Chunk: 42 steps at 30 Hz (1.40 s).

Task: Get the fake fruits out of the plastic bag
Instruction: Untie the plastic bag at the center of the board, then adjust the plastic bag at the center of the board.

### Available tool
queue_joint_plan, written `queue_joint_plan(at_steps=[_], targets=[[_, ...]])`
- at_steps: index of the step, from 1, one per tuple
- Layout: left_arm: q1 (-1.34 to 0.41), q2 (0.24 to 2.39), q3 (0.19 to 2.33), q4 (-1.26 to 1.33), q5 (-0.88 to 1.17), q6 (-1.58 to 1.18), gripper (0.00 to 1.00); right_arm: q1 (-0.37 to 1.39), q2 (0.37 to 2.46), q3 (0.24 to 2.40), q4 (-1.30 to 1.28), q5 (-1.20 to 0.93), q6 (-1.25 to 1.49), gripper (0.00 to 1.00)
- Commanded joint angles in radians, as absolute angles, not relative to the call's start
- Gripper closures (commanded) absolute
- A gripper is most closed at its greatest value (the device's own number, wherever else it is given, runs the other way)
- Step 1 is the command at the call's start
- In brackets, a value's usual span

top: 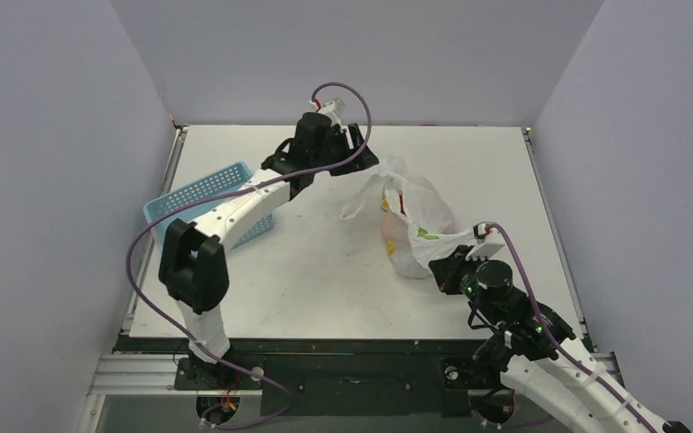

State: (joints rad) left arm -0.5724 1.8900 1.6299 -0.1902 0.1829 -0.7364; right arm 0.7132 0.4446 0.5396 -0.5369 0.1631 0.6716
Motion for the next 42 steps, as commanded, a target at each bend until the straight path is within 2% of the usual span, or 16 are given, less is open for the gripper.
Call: queue_joint_plan(at_steps=[1, 2, 3, 6, 14, 19, 28, 31, 33, 34, 35, 36, 38, 42], targets=[[-0.572, 1.656, 1.536, -0.298, 0.163, -0.518, 0.41, 0.711, 0.487, 0.626, -0.528, 0.115, 0.599, 1.00], [-0.573, 1.632, 1.507, -0.292, 0.164, -0.515, 0.41, 0.712, 0.505, 0.631, -0.532, 0.107, 0.589, 1.00], [-0.578, 1.589, 1.368, -0.279, 0.169, -0.515, 0.41, 0.712, 0.513, 0.640, -0.534, 0.095, 0.586, 1.00], [-0.594, 1.516, 1.365, -0.256, 0.172, -0.529, 0.41, 0.710, 0.541, 0.655, -0.539, 0.085, 0.584, 1.00], [-0.630, 1.402, 1.093, -0.106, 0.091, -0.607, 0.41, 0.711, 0.553, 0.670, -0.538, 0.086, 0.574, 1.00], [-0.631, 1.383, 1.024, -0.079, 0.024, -0.627, 0.40, 0.709, 0.562, 0.661, -0.537, 0.084, 0.575, 0.99], [-0.612, 1.510, 1.012, 0.173, 0.157, -0.737, 0.40, 0.710, 0.563, 0.647, -0.520, 0.065, 0.583, 0.92], [-0.612, 1.553, 1.044, 0.221, 0.185, -0.761, 0.48, 0.709, 0.562, 0.654, -0.531, 0.053, 0.585, 0.81], [-0.612, 1.573, 1.074, 0.205, 0.193, -0.755, 0.58, 0.709, 0.548, 0.661, -0.545, 0.066, 0.595, 0.69], [-0.612, 1.578, 1.081, 0.201, 0.196, -0.752, 0.67, 0.709, 0.543, 0.663, -0.550, 0.078, 0.604, 0.62], [-0.612, 1.583, 1.091, 0.192, 0.199, -0.746, 0.74, 0.708, 0.531, 0.669, -0.555, 0.098, 0.610, 0.59], [-0.613, 1.583, 1.094, 0.187, 0.199, -0.744, 0.84, 0.708, 0.526, 0.674, -0.572, 0.113, 0.625, 0.54], [-0.612, 1.579, 1.100, 0.170, 0.197, -0.738, 0.97, 0.708, 0.522, 0.700, -0.619, 0.206, 0.662, 0.47], [-0.613, 1.560, 1.117, 0.124, 0.205, -0.715, 1.00, 0.696, 0.573, 0.795, -0.702, 0.365, 0.707, 0.37]])
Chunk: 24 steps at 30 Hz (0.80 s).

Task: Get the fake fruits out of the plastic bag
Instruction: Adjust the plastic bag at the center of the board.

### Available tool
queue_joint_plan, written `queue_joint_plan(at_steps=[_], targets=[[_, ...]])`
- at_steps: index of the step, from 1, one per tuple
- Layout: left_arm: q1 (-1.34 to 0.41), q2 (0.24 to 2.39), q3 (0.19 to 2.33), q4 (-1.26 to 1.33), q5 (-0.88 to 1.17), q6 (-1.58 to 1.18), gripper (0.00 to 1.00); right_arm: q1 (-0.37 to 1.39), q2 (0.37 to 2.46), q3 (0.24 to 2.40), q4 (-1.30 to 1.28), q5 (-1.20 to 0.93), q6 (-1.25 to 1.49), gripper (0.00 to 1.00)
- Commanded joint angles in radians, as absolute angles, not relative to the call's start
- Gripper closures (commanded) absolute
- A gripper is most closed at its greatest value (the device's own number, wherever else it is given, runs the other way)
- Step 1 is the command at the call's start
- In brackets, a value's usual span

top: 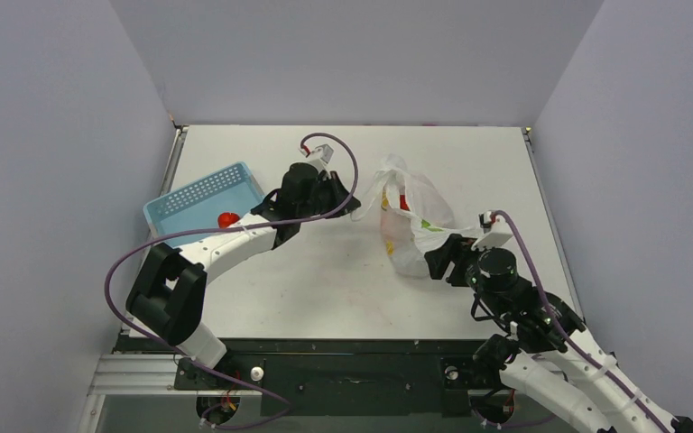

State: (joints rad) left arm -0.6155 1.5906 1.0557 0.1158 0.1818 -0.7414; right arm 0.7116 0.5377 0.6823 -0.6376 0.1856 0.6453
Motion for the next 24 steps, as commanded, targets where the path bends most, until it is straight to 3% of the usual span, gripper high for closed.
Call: queue_joint_plan(at_steps=[1, 8, 13, 19, 24], targets=[[-0.613, 1.552, 1.123, 0.107, 0.205, -0.711, 1.00, 0.687, 0.587, 0.810, -0.715, 0.389, 0.708, 0.36], [-0.614, 1.530, 1.176, 0.014, 0.206, -0.670, 1.00, 0.543, 0.691, 0.911, -0.705, 0.253, 0.653, 0.30], [-0.626, 1.537, 1.223, -0.048, 0.203, -0.644, 1.00, 0.404, 0.740, 0.933, -0.701, 0.092, 0.679, 0.31], [-0.631, 1.537, 1.245, -0.061, 0.201, -0.641, 1.00, 0.242, 0.719, 0.825, -0.676, -0.002, 0.768, 0.25], [-0.639, 1.541, 1.257, -0.073, 0.210, -0.632, 1.00, 0.118, 0.793, 0.752, -0.552, -0.276, 0.784, 0.25]])
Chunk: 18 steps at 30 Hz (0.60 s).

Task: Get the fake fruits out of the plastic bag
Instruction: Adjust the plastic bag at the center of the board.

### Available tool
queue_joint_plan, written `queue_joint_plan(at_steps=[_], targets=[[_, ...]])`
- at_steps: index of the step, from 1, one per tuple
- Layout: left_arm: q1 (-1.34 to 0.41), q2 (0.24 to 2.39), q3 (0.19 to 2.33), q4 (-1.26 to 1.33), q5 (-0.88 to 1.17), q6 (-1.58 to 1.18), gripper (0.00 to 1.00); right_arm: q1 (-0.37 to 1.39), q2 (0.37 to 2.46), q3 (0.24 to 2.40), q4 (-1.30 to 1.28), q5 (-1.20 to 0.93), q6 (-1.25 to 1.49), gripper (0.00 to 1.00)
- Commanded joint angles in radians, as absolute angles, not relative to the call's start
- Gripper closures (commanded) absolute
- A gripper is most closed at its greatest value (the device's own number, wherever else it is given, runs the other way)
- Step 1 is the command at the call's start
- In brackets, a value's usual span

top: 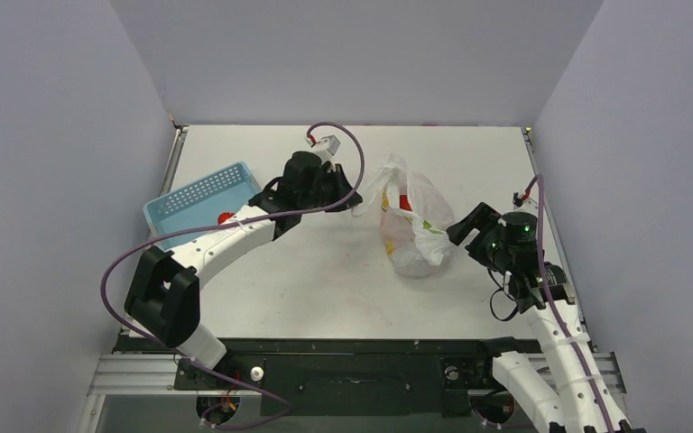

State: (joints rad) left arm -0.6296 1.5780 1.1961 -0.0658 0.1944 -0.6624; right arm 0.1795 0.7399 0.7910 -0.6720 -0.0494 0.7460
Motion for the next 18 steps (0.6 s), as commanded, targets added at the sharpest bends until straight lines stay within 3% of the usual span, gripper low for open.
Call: queue_joint_plan(at_steps=[1, 4, 6, 13, 14, 18], targets=[[-0.640, 1.541, 1.260, -0.078, 0.211, -0.628, 1.00, 0.107, 0.808, 0.742, -0.526, -0.292, 0.789, 0.25], [-0.652, 1.545, 1.277, -0.101, 0.210, -0.614, 1.00, 0.093, 0.821, 0.731, -0.495, -0.286, 0.788, 0.27], [-0.662, 1.549, 1.295, -0.129, 0.197, -0.595, 1.00, 0.089, 0.832, 0.727, -0.468, -0.266, 0.779, 0.34], [-0.683, 1.585, 1.417, -0.266, 0.119, -0.509, 1.00, 0.109, 0.796, 0.756, -0.399, -0.197, 0.659, 0.83], [-0.683, 1.599, 1.432, -0.282, 0.108, -0.500, 1.00, 0.114, 0.787, 0.771, -0.396, -0.177, 0.648, 0.95], [-0.682, 1.651, 1.553, -0.384, -0.001, -0.429, 1.00, 0.175, 0.731, 0.837, -0.420, -0.087, 0.608, 1.00]])
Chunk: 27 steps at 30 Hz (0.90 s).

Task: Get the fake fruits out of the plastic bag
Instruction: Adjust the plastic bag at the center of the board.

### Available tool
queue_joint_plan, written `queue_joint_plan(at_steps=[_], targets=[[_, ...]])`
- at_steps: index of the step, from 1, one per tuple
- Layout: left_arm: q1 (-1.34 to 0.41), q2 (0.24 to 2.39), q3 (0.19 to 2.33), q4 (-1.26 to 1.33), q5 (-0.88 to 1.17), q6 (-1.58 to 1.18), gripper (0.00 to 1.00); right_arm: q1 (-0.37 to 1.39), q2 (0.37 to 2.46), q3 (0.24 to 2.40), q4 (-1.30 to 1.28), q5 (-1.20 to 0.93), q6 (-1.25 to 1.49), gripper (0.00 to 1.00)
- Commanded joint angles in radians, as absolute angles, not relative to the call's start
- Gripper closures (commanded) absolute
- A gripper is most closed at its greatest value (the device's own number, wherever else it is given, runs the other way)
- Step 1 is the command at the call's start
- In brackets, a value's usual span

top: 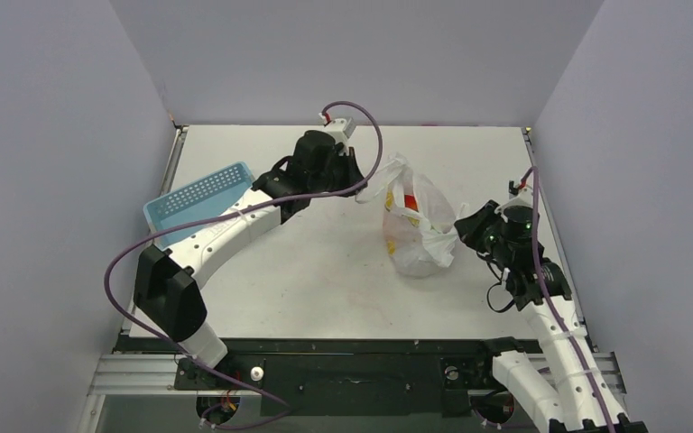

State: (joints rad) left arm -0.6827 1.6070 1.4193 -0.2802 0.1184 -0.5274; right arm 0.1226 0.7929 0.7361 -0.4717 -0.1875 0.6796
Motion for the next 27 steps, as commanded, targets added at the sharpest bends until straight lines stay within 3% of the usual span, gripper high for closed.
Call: queue_joint_plan(at_steps=[1, 10, 20, 27], targets=[[-0.681, 1.678, 1.607, -0.415, -0.053, -0.396, 1.00, 0.209, 0.716, 0.849, -0.427, -0.055, 0.599, 1.00], [-0.659, 1.873, 1.949, -0.477, -0.352, -0.189, 1.00, 0.305, 0.654, 1.009, -0.555, 0.098, 0.485, 1.00], [-0.604, 2.111, 2.458, -0.613, -0.386, -0.034, 1.00, 0.266, 0.768, 1.258, -0.708, 0.234, 0.399, 1.00], [-0.579, 2.228, 2.568, -0.567, -0.374, 0.061, 1.00, 0.276, 0.786, 1.309, -0.737, 0.247, 0.378, 1.00]])
